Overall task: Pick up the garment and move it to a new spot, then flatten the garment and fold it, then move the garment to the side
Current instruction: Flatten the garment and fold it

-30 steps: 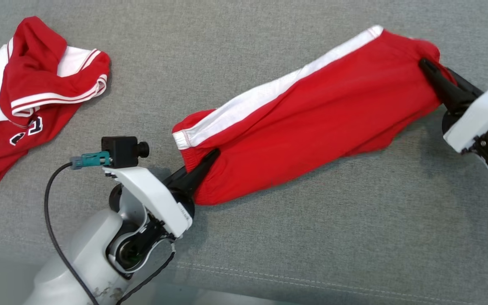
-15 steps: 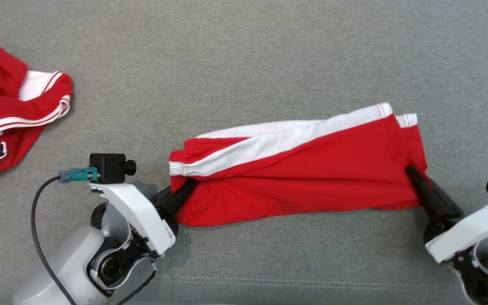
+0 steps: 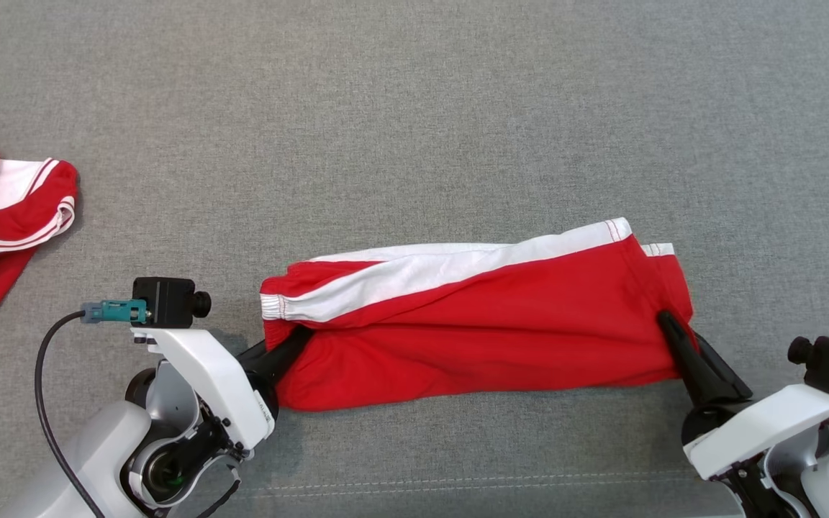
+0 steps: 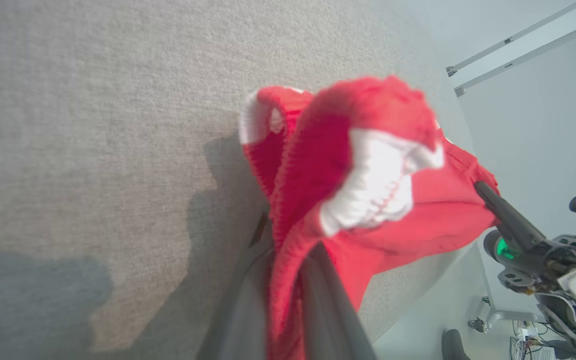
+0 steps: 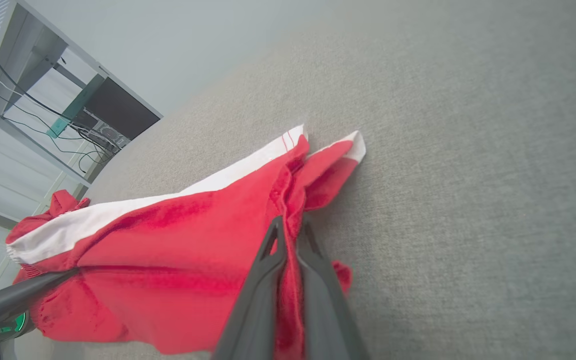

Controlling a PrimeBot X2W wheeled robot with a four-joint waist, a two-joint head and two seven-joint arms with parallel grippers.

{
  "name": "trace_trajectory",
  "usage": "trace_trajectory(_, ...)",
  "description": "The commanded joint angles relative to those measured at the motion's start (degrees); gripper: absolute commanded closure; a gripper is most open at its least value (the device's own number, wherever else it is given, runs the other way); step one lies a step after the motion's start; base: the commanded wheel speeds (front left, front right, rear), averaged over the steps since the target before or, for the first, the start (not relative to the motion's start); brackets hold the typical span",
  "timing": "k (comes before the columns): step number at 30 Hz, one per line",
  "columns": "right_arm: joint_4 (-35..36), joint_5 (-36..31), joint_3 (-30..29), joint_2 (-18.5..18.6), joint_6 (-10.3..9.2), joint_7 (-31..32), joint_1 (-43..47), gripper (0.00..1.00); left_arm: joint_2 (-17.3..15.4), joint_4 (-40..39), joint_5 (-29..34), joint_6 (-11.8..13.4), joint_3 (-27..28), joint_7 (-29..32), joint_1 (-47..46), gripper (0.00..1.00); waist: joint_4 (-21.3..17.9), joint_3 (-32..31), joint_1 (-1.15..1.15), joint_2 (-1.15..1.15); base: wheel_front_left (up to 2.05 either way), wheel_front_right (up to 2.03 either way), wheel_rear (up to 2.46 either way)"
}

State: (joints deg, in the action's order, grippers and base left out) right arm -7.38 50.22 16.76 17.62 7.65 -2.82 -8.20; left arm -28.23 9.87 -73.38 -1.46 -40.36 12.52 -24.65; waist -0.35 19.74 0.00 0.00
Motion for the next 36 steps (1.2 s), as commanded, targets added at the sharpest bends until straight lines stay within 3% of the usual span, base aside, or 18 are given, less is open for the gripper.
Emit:
trace_trajectory(1,1.3,-1.8,-0.6,-0.7,-0.16,0.8,0.3,0.52,-1.8,-0.5,-0.8,0.1,2.2,0.3,-0.8,0.61,0.0,-0.2,0.00,0.00,0.00,0.00,0.00)
trace_trajectory(2,1.3,-1.8,-0.6,-0.7,-0.16,0.8,0.3,0.52,-1.8,-0.5,-0.8,0.1,2.2,0.3,-0.8,0.61,0.0,-0.2,0.00,0.00,0.00,0.00,0.00)
trace_trajectory(3,1.0,-2.5,-1.1,-1.3,-0.16,1.2,0.1,0.18,-1.5,-0.1,-0.8,0.0,2.2,0.2,-0.9,0.00,0.1,-0.3,0.00,0.00,0.00,0.00,0.00)
trace_trajectory(4,0.7,-3.4,-1.2,-1.6,-0.16,1.6,0.0,0.00,-1.3,0.3,-0.7,0.0,2.0,0.2,-1.1,0.00,0.1,-0.4,0.00,0.00,0.00,0.00,0.00)
trace_trajectory(10,-1.1,-6.0,-2.5,-3.6,-0.16,2.7,-0.6,0.00,-1.4,1.9,4.5,2.0,1.2,-3.3,-2.2,0.00,0.6,-1.0,0.00,0.00,0.00,0.00,0.00)
trace_trajectory(13,-2.2,-7.2,-3.2,-4.1,-0.16,2.8,-0.8,0.00,-1.8,1.9,8.1,4.9,1.6,-7.0,-2.5,0.00,1.1,-1.4,0.00,0.00,0.00,0.00,0.00)
trace_trajectory(20,-5.4,-11.8,-4.9,-4.7,-0.16,1.9,-1.0,0.00,-3.1,-1.9,15.5,14.8,3.8,-16.6,0.0,0.00,3.1,-3.4,0.00,0.00,0.00,0.00,0.00)
trace_trajectory(25,-6.9,-15.9,-6.9,-4.7,-0.16,0.9,-0.4,0.00,-4.2,-6.6,17.7,18.5,4.8,-20.6,3.3,0.00,5.1,-4.9,0.00,0.00,0.00,0.00,0.00)
trace_trajectory(31,-6.0,-23.5,-12.5,-5.5,-0.16,-5.0,1.3,0.00,-5.2,-10.9,21.3,24.7,7.8,-25.6,7.0,0.00,6.5,-6.7,0.00,0.00,0.00,0.00,0.00)
trace_trajectory(36,-3.7,-29.7,-15.5,-6.3,-0.16,-8.8,3.1,0.00,-5.0,-13.5,25.0,27.6,10.9,-27.2,10.7,0.00,6.6,-8.0,0.00,0.00,0.00,0.00,0.00)
